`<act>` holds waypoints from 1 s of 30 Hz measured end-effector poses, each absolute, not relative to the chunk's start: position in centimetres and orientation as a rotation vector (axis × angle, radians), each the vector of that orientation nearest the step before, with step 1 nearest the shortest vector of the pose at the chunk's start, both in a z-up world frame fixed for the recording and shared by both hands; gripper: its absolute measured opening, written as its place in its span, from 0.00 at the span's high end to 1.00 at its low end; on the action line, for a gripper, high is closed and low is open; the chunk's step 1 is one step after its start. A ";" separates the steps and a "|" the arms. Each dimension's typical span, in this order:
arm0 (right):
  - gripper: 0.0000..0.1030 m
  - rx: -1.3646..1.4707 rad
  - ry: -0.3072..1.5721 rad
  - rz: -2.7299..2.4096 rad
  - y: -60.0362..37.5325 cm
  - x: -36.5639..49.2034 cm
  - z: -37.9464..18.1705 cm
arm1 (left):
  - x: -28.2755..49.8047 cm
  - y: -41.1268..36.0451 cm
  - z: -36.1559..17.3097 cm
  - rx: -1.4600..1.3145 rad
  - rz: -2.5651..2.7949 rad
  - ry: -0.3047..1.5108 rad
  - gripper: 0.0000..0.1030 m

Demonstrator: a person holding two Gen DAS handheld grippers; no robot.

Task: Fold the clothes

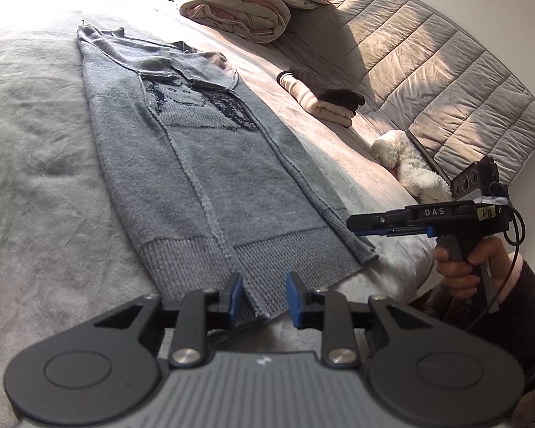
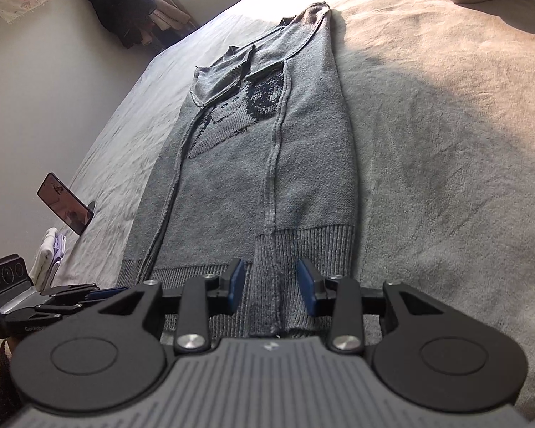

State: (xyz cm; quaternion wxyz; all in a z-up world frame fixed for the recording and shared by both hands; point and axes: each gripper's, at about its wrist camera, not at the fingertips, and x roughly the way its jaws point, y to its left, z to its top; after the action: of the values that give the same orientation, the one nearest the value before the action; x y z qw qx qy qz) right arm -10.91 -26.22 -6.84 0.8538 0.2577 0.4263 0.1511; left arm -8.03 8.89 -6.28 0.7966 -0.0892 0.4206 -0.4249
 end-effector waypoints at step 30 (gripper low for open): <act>0.60 0.660 0.889 0.382 -28.7 -10.5 -4.9 | -7.7 11.1 -4.0 -0.254 -0.871 0.881 0.62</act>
State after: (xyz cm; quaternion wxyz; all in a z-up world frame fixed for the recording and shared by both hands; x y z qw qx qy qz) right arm -10.47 -28.67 -4.92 0.8332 0.3116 0.4197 0.1805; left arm -7.70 11.06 -3.97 0.8069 -0.1186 0.4115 -0.4069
